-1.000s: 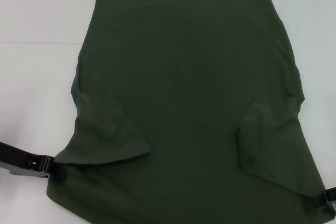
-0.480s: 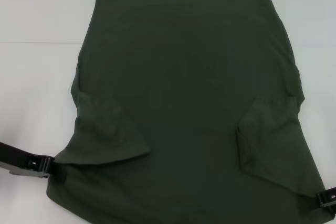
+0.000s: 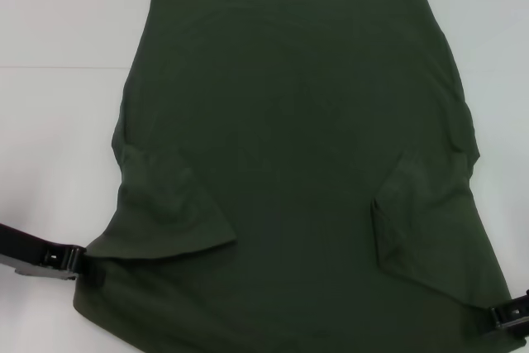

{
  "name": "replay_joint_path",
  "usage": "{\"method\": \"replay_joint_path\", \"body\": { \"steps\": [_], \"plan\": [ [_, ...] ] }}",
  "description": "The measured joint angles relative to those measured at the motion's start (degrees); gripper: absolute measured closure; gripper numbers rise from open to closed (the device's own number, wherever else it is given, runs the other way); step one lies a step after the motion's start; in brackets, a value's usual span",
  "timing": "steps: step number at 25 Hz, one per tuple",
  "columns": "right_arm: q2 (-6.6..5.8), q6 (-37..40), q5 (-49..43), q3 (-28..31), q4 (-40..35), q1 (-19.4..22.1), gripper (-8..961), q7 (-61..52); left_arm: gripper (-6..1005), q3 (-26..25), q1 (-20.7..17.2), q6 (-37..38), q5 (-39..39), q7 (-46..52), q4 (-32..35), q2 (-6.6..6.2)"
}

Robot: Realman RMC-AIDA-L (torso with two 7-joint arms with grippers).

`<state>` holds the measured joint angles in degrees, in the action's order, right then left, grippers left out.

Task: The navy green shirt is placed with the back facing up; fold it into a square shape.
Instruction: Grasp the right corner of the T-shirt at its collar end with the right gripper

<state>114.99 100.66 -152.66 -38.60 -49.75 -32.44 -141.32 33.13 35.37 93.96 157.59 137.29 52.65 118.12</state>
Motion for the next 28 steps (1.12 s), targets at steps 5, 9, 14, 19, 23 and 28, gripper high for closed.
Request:
{"method": "replay_joint_path", "body": {
  "steps": [5,9,14,19,23,28],
  "plan": [
    [-0.59,0.00,0.00,0.35,0.00,0.37,45,-0.05,966,0.00,0.02,0.00,0.00,-0.02,0.00,0.00],
    [-1.10,-0.11,0.00,0.42,0.00,0.61,45,-0.14,966,0.00,0.04,-0.04,0.00,-0.04,0.00,0.00],
    [-1.16,-0.24,0.00,0.23,0.00,0.67,45,-0.20,966,0.00,0.05,-0.08,0.00,-0.07,-0.06,0.00],
    [-1.27,-0.40,-0.04,0.08,0.00,0.71,46,-0.18,966,0.00,0.05,-0.11,0.00,-0.09,-0.09,0.00],
    [-1.34,-0.57,-0.08,0.03,0.00,0.81,46,-0.15,966,0.00,0.05,-0.42,0.00,-0.09,-0.09,0.00],
    [-1.25,-0.57,-0.17,-0.10,0.00,0.81,46,-0.24,966,0.00,0.05,-0.54,0.00,-0.09,-0.09,0.00]
  ]
}}
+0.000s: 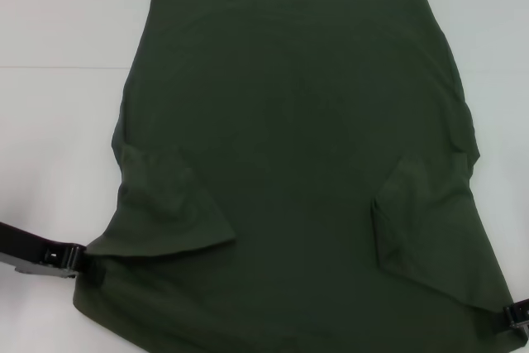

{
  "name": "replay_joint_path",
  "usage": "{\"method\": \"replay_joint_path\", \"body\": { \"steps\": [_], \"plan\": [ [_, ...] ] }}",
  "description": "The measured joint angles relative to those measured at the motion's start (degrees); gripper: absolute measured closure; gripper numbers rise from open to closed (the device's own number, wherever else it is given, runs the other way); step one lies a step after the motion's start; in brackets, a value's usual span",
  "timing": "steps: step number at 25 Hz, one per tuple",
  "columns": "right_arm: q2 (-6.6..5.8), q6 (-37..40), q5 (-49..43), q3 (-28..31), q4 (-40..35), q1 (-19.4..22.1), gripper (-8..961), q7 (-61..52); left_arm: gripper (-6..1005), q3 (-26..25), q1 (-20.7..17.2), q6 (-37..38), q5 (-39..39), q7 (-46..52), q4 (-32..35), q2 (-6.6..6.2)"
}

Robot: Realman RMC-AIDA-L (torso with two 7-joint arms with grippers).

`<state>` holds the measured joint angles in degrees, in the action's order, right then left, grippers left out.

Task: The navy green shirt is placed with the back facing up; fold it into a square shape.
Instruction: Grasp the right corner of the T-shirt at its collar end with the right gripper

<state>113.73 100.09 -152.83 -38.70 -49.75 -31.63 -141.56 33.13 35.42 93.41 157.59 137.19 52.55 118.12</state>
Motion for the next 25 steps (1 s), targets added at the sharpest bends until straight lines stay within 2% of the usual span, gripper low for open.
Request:
{"method": "replay_joint_path", "body": {
  "steps": [25],
  "plan": [
    [0.52,-0.18,-0.09,0.03,0.51,-0.49,47,0.12,965,0.00,0.00,0.02,0.00,0.00,0.01,0.00]
  ]
}}
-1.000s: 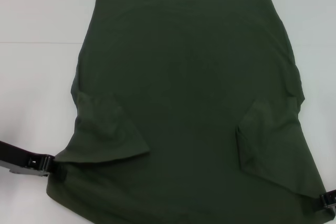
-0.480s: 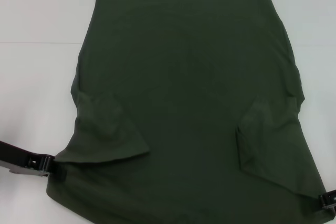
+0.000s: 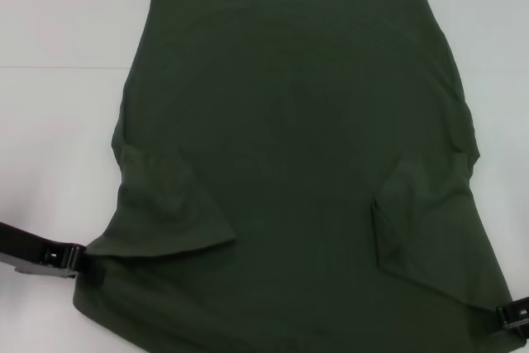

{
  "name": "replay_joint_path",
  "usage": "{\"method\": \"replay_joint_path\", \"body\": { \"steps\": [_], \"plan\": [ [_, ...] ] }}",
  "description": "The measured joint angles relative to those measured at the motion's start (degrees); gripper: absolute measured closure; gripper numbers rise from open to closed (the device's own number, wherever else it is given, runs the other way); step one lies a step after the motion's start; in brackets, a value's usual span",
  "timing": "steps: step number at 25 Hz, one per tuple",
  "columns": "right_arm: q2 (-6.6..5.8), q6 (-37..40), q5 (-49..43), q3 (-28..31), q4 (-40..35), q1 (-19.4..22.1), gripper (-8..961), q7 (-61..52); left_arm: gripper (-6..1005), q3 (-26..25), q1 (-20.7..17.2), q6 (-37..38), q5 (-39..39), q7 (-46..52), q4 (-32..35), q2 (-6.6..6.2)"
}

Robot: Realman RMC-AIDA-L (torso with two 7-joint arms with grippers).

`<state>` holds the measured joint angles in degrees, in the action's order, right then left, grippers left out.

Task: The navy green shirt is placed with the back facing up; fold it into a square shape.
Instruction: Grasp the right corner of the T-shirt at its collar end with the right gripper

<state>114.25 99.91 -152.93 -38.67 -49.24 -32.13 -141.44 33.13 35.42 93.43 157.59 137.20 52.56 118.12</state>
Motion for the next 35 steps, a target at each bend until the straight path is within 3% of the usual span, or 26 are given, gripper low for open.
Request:
{"method": "replay_joint_path", "body": {
  "steps": [20,35],
  "plan": [
    [0.62,-0.21,0.42,-0.53,0.89,-0.76,47,0.15,965,0.19,0.00,0.00,-0.43,0.00,0.00,0.00],
    [1.11,0.04,0.71,-0.53,4.08,-4.02,48,0.91,965,0.20,0.33,-0.02,-0.44,0.00,0.00,0.00]
  ]
}}
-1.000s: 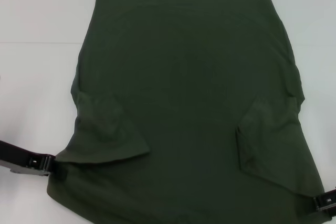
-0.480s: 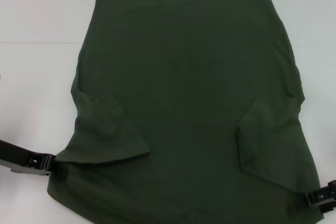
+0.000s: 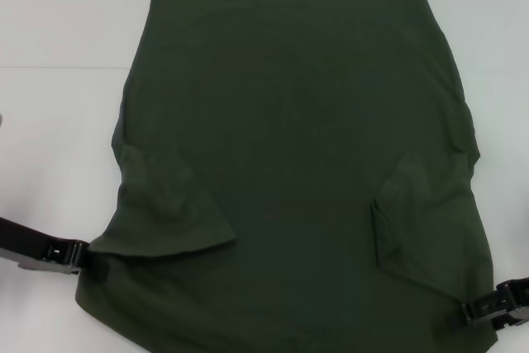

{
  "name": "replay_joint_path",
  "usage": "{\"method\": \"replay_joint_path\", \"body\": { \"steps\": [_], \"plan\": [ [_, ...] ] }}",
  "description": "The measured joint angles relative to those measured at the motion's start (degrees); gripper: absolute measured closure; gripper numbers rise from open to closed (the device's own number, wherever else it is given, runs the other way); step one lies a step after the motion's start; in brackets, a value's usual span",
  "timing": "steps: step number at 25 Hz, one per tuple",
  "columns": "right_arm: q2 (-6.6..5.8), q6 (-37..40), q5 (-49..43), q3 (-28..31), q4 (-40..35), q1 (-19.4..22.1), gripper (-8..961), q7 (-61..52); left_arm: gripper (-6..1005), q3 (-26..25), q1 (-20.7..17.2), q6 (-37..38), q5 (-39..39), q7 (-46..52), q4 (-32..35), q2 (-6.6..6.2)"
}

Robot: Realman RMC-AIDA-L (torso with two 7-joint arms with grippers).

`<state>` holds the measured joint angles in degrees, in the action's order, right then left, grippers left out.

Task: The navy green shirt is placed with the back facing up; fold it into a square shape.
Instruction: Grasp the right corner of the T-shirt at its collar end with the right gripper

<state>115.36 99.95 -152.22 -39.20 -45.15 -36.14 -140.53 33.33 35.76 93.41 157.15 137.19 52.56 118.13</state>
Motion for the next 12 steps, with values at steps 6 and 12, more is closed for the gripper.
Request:
{"method": "replay_joint_path", "body": {
  "steps": [6,12],
  "plan": [
    [0.29,-0.35,-0.22,0.00,-0.19,-0.78,48,0.86,965,-0.04,0.17,-0.05,-0.03,-0.07,0.00,-0.05],
    [0.39,-1.17,-0.45,-1.63,-0.24,-0.78,210,1.42,966,-0.08,0.23,-0.15,-0.07,-0.23,0.00,-0.08]
  ]
}}
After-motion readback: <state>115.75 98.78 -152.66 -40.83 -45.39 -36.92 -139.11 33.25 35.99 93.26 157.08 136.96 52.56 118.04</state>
